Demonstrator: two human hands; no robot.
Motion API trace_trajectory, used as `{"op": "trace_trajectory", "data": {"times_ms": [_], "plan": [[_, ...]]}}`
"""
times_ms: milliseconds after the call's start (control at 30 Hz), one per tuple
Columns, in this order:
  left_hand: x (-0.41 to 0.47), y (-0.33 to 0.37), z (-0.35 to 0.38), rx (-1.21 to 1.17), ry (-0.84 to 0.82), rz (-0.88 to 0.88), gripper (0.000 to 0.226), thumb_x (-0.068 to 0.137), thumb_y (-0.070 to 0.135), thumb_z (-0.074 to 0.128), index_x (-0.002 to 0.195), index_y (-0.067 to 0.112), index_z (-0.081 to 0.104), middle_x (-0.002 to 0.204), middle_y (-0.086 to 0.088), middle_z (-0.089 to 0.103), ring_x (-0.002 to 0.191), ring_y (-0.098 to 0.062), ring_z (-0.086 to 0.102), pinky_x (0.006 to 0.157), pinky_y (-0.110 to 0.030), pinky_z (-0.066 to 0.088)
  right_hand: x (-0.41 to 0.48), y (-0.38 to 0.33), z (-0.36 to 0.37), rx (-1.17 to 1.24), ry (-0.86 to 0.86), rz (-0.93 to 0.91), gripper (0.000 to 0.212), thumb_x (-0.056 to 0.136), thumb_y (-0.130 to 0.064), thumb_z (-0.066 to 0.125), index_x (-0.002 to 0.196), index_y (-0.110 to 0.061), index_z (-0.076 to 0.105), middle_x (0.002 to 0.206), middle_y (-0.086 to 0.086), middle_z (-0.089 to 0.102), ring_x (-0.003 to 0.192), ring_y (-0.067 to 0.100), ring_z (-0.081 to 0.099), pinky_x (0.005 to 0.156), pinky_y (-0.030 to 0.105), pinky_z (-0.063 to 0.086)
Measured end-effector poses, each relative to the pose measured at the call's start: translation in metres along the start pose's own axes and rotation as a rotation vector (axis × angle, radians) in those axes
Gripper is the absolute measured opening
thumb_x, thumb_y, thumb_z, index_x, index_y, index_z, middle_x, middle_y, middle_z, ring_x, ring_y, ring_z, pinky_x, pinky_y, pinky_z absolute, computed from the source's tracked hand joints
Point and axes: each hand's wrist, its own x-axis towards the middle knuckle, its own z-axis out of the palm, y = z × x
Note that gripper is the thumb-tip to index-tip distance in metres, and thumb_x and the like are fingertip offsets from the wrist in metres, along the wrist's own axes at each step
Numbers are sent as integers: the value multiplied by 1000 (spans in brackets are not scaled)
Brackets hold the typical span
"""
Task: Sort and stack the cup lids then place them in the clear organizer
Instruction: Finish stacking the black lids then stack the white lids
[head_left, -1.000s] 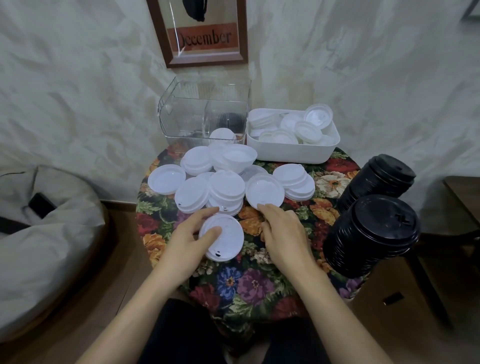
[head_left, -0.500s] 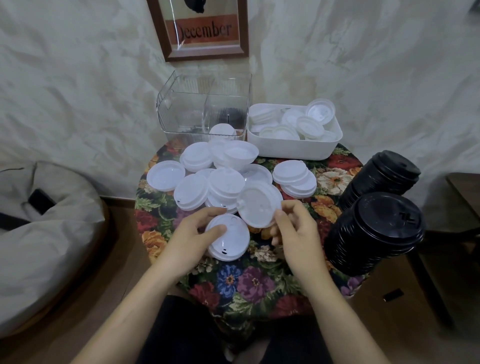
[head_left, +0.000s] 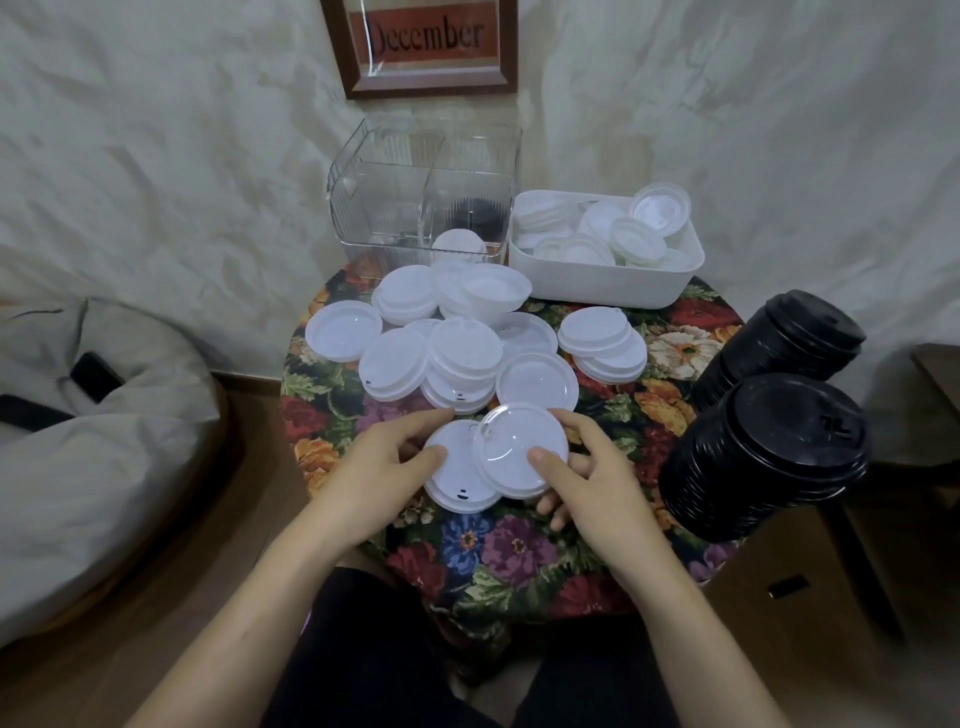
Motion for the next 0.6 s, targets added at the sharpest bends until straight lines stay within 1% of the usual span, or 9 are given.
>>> {"op": "trace_trajectory", "data": {"times_ms": [33,67,133,200,333,400,467,567,600], "plan": [[0,0,-2,-9,-9,-13,41,102,16,62,136,39,65,111,11,78,74,-5,66,74,-33,54,-1,1,-1,-3,-22,3,35,102,-20,67,132,-34,57,88,9,74,62,18,62,53,30,52],[0,0,-3,-26,-22,-25,40,101,15,63,134,38,66,110,7,78,71,-12,67,70,-33,55,-1,2,-1,-2,-40,6,34,101,-20,67,133,-32,59,92,9,73,62,19,62,54,31,53],[0,1,-2,-101,-52,-46,36,101,13,66,133,31,68,115,7,77,82,-25,72,69,-34,60,-1,5,-1,0,-61,22,34,101,-20,68,134,-28,61,100,10,69,62,19,62,56,32,54],[-1,3,1,-189,-91,-66,34,100,10,66,130,26,69,119,9,75,94,-23,74,71,-32,62,-1,7,-1,-18,-55,30,34,100,-21,69,133,-26,62,104,10,66,61,20,63,59,33,56],[-5,9,8,-304,-163,-100,31,103,13,62,131,25,69,123,9,74,103,-18,75,74,-28,62,-2,5,-2,-46,-73,26,32,101,-20,68,132,-28,65,105,10,64,62,19,63,62,36,59],[-5,11,11,-337,-171,-119,30,107,15,54,132,25,69,119,4,76,104,-19,75,76,-28,62,-1,4,-4,-70,-91,36,32,101,-22,68,132,-30,66,106,10,64,63,18,63,63,36,60],[-6,13,13,-360,-159,-140,30,110,17,48,131,24,69,114,1,78,103,-20,76,75,-27,62,-1,3,-7,-100,-101,44,32,100,-23,69,130,-32,67,105,10,64,63,19,63,65,40,62],[-6,13,14,-393,-134,-152,27,107,22,55,129,23,71,115,0,78,103,-19,76,75,-27,62,-1,3,-8,-141,-121,44,27,99,-26,71,123,-38,68,101,6,64,64,20,65,72,49,63],[-6,13,15,-404,-126,-153,27,105,22,59,129,22,72,116,1,77,103,-18,75,75,-27,62,-2,4,-8,-176,-122,42,29,98,-29,72,125,-38,67,103,4,62,64,20,66,73,49,63]]}}
